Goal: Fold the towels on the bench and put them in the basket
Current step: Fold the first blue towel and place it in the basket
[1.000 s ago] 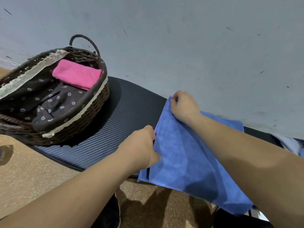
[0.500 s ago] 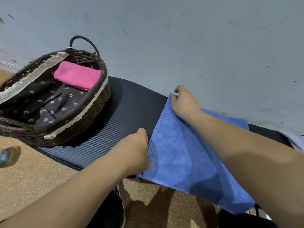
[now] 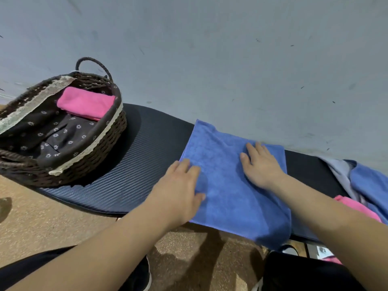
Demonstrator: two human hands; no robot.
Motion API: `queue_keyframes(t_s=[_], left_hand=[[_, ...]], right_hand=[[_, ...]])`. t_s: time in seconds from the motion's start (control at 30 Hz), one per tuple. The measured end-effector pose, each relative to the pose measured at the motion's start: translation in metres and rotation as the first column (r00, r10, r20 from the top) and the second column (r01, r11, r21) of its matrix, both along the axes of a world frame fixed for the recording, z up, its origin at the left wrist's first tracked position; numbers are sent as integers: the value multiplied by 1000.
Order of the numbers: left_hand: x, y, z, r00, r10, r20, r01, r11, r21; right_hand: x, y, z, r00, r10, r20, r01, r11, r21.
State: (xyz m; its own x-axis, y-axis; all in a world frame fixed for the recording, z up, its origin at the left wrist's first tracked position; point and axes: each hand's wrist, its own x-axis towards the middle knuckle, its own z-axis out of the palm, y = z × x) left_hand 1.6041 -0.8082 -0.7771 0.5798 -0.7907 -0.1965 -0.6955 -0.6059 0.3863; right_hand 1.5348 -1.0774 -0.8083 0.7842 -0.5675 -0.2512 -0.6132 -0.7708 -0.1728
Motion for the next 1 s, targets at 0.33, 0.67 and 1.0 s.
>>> queue_keyframes(t_s=[0.33, 0.67, 1.0], left_hand=[[-12, -6, -36, 992, -125, 15, 118, 963, 242], [15, -53, -14, 981, -141, 134, 108, 968, 228], [-58, -102, -16, 995, -80, -60, 97, 914, 395]], right_hand=[[-34, -16, -8, 999, 10, 52, -8, 1000, -25], [-99, 11, 20, 938, -95, -332, 55, 990, -130], [-131, 1, 37, 912, 40, -409, -84, 993, -88]])
